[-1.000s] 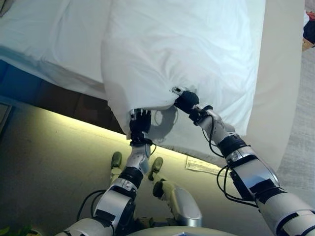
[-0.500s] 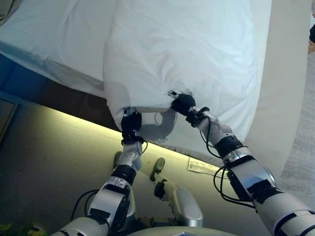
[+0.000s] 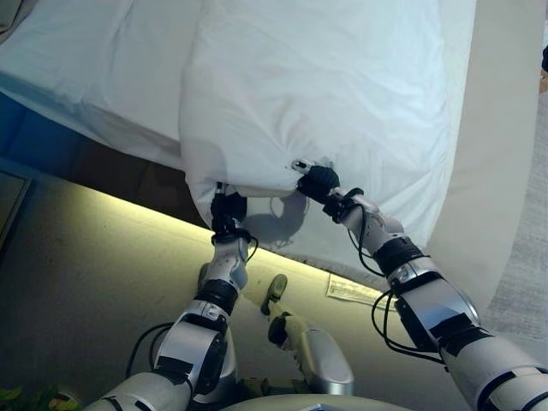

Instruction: Make the bed neatly

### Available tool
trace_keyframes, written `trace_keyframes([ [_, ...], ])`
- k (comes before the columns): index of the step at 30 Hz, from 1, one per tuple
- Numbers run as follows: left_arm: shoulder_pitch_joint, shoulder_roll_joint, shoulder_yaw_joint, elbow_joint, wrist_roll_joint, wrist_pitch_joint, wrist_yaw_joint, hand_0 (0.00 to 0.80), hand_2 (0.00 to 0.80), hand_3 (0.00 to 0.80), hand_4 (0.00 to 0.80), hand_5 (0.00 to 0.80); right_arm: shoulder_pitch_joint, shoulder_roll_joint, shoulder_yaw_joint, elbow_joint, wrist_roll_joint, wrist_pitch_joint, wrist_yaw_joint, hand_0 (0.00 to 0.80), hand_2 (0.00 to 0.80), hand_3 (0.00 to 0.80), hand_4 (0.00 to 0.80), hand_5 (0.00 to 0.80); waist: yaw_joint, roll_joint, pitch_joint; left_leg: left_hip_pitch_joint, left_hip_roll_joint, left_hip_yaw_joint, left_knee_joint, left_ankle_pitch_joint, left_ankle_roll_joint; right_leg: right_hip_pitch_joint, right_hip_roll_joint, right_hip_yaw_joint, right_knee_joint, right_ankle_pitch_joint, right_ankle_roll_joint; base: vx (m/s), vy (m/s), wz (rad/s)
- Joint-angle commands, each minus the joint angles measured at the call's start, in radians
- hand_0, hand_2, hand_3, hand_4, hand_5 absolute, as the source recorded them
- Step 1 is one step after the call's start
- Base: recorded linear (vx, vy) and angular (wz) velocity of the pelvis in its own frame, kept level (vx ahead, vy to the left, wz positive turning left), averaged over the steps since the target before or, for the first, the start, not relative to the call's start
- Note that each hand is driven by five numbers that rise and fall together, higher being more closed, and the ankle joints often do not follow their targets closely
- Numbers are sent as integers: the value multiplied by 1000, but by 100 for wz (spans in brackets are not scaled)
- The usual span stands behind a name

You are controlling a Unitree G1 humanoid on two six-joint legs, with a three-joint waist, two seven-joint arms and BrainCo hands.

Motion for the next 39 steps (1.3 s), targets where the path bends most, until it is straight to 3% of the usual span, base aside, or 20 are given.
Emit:
trace_keyframes([
  [1,-50,86,120,-48,-16,-89,-23,800,800,800,800,800,31,-87,-45,-53,-44,-27,-27,0,0,0,0,0,28,10,-52,15,0,29,-68,37,-8,17,-69,-23,105,-45,127,0,0,0],
  [10,14,129,143,-10,-16,-110,6,800,800,800,800,800,130,-74,-74,-19,-35,78,-58,0,0,0,0,0,28,8,-70,38,1,30,-91,39,-6,39,-64,-24,95,-50,128,-8,-17,0],
  [15,84,159,189,40,-16,-66,-22,800,800,800,800,800,268,-38,-108,84,-50,109,21,0,0,0,0,0,26,44,-93,69,7,40,-156,74,-17,67,-51,-36,88,-67,117,29,22,1],
  [16,94,156,193,53,-16,-59,-34,800,800,800,800,800,286,-27,-120,104,-55,109,26,0,0,0,0,0,18,51,-94,66,15,70,-162,83,-25,76,-48,-41,78,-66,118,24,63,10],
  [17,94,153,202,84,-16,-39,-48,800,800,800,800,800,314,-19,-141,137,-30,93,43,0,0,0,0,0,-2,61,-94,72,41,148,-155,92,-48,92,-53,-58,69,-71,120,-43,86,24],
  [18,83,152,208,106,-16,-32,-55,800,800,800,800,800,327,-13,-155,149,-20,89,50,0,0,0,0,0,-14,65,-93,69,53,188,-145,107,-57,93,-60,-70,66,-63,119,-95,148,45],
  [19,78,148,219,124,-14,-30,-60,800,800,800,800,800,344,-5,-165,154,-36,89,53,0,0,0,0,0,-26,64,-92,66,58,186,-84,83,-62,89,-74,-70,73,-69,114,-152,256,64],
  [22,116,133,246,138,-16,-50,-79,800,800,800,800,800,346,-15,-173,182,-84,124,88,0,0,0,0,0,-51,64,-98,42,48,92,106,-18,-55,42,-138,-12,109,-57,111,-129,435,29],
  [24,143,122,279,151,-16,-51,-94,800,800,800,800,800,340,-25,-181,234,-135,133,129,0,0,0,0,0,-67,101,-106,42,38,70,89,-25,-43,19,-162,20,122,-49,118,-110,582,-58],
  [26,142,117,296,153,-16,-52,-82,800,800,800,800,800,330,-17,-194,269,-143,120,136,0,0,0,0,0,-79,133,-106,55,25,106,73,-24,-37,13,-182,34,116,-33,137,-133,403,-73],
  [31,114,146,315,157,-16,-39,-37,800,800,800,800,800,297,-5,-230,292,-137,132,87,0,0,0,0,0,-101,168,-90,103,-41,119,32,-60,-10,-9,-250,97,56,72,197,-151,293,-1],
  [34,130,176,339,168,-16,-18,-19,800,800,800,800,800,312,-1,-249,296,-151,140,79,0,0,0,0,0,-110,178,-102,149,-76,135,-13,-81,12,-29,-297,112,15,152,226,-72,256,-6],
  [36,148,192,353,188,-16,5,-25,800,800,800,800,800,335,3,-259,304,-165,142,80,0,0,0,0,0,-103,188,-120,170,-88,146,-38,-74,26,-26,-294,96,38,137,225,-28,271,-20],
  [39,186,207,365,205,24,25,-25,800,800,800,800,800,388,15,-261,309,-159,124,83,0,0,0,0,0,-91,207,-150,192,-92,161,-79,-47,47,-18,-252,58,148,79,205,-70,224,-11],
])
